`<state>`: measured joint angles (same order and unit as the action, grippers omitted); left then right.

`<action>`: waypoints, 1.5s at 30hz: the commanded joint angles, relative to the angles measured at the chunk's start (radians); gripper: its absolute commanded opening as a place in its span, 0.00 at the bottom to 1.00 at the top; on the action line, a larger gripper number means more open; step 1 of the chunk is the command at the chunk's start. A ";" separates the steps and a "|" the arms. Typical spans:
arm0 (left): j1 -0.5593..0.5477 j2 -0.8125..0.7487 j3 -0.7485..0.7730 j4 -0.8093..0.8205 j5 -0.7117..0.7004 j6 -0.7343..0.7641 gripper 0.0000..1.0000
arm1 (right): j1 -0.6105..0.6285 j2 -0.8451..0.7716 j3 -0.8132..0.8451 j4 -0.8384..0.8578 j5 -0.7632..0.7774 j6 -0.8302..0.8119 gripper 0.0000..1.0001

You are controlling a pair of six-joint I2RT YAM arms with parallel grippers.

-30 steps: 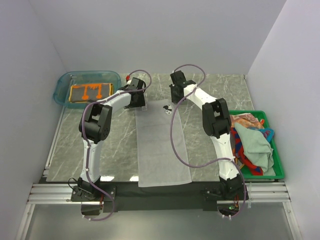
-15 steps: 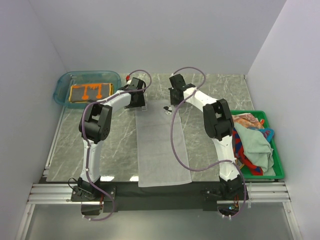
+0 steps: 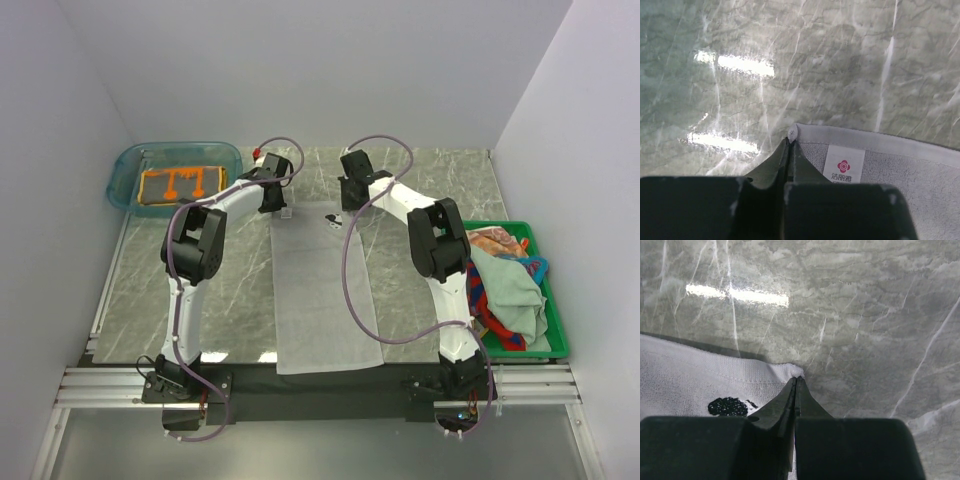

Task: Fold and stack the towels
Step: Fold the towel

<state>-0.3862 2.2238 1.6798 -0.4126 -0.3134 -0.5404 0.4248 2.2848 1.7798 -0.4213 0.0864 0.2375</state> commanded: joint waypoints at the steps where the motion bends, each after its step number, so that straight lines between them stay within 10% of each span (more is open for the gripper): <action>1: 0.003 0.059 -0.023 -0.034 0.034 0.002 0.01 | -0.004 -0.011 -0.043 -0.068 -0.013 -0.004 0.00; 17: 0.050 -0.078 0.128 0.018 0.085 0.120 0.01 | -0.089 -0.237 -0.111 0.219 -0.057 0.083 0.00; 33: 0.099 -0.039 0.365 0.132 0.188 0.183 0.01 | -0.170 -0.146 0.181 0.334 -0.234 0.033 0.00; 45: 0.093 -0.390 -0.138 0.236 0.350 0.096 0.01 | -0.143 -0.513 -0.380 0.447 -0.255 0.060 0.00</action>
<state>-0.2932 1.9587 1.6001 -0.2356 -0.0204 -0.4141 0.2668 1.8996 1.4826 -0.0475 -0.1768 0.2913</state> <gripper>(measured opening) 0.015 0.006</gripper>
